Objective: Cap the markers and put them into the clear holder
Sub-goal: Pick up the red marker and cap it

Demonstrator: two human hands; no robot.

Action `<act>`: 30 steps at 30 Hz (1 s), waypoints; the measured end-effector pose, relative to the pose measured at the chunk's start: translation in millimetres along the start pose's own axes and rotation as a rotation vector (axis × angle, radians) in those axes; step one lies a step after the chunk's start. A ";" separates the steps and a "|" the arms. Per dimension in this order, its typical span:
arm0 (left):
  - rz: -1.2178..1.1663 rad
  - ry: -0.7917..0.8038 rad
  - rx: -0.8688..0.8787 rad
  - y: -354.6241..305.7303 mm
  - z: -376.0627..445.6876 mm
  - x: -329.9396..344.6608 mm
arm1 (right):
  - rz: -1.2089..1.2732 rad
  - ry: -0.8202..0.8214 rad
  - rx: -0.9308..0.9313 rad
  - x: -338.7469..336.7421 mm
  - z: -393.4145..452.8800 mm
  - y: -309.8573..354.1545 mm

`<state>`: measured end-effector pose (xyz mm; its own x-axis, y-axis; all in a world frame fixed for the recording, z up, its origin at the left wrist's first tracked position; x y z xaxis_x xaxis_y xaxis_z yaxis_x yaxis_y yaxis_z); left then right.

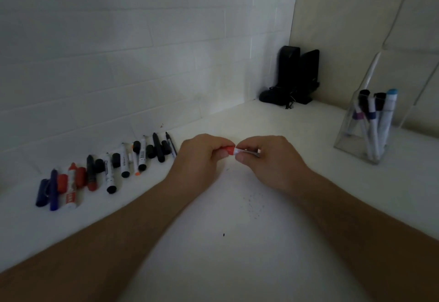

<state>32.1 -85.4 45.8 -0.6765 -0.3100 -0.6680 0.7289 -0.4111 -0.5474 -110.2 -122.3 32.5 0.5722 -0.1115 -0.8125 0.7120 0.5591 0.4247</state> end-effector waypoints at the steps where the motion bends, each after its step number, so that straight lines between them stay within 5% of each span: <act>1: 0.006 -0.007 0.006 -1.3 0.2 -0.5 | -0.018 0.007 0.024 -0.4 -0.3 -0.7; 11: -0.110 -0.114 -0.076 5.9 -2.8 -1.3 | -0.542 0.107 -0.146 -10.7 0.5 25.0; 14: -0.162 -0.159 -0.004 3.2 -3.1 -3.4 | -0.443 -0.043 -0.100 -53.4 9.5 23.3; 19: -0.066 -0.054 0.125 -1.6 -7.3 10.9 | -0.271 -0.606 0.021 -202.0 -5.7 2.2; 24: 0.098 0.083 0.225 -18.5 -12.7 24.1 | -0.351 -0.557 0.220 -248.1 -12.6 -51.8; 30: 0.097 0.088 0.195 -14.0 -13.6 23.9 | -0.354 -0.607 0.247 -250.4 -10.6 -71.7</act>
<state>7.1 -75.4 30.5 -0.5858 -0.2837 -0.7591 0.7506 -0.5432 -0.3762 -308.9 -125.7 201.2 0.3645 -0.7251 -0.5843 0.9255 0.2126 0.3136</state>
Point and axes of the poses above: each hand's wrist, its own z-axis towards the middle knuckle, its own x-axis out of the palm, y = z × x, the point moved 9 cm from there along z, towards the middle knuckle, and after that the axes turned 6 degrees about -z, right-handed, at the moved point
